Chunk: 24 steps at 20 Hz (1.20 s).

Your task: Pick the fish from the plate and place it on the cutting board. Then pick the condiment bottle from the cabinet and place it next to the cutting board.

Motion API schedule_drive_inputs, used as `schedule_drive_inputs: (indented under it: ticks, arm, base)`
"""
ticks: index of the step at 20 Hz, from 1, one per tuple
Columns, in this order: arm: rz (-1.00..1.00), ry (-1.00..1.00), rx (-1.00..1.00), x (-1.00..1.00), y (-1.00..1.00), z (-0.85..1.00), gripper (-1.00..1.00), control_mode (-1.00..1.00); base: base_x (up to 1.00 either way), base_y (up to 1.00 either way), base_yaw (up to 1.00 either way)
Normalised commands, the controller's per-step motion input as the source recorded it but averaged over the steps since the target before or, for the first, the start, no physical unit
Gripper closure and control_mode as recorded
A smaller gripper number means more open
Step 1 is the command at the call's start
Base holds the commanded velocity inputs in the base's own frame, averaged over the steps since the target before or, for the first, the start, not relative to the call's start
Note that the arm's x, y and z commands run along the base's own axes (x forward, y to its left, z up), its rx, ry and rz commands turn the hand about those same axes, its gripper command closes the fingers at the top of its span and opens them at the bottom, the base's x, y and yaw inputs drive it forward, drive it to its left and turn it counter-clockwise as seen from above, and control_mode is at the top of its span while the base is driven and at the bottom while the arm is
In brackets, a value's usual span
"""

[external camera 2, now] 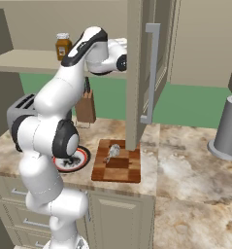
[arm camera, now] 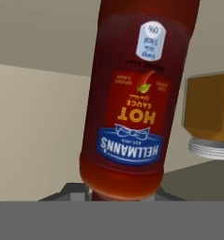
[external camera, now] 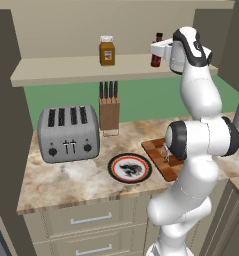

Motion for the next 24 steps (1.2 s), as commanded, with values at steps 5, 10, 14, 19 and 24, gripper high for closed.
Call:
schedule_drive_inputs:
  ticks: [5,10,14,19,24]
  arm:
    - [0.0,0.0,0.0,0.0,0.0,0.0,1.0,-1.0]
    - [0.0,-0.02,0.0,0.0,0.0,0.01,1.0,-1.0]
    - [0.0,-0.02,0.0,-0.14,0.0,0.09,1.0,-1.0]
    - [0.0,0.0,0.0,-0.3,0.0,0.17,1.0,-1.0]
    - [0.0,-0.01,0.0,-0.4,0.0,0.12,1.0,-1.0]
  base:
    - [0.0,0.0,0.0]
    - [0.0,0.0,0.0]
    - [0.0,0.0,0.0]
    - [0.0,0.0,0.0]
    - [0.0,0.0,0.0]
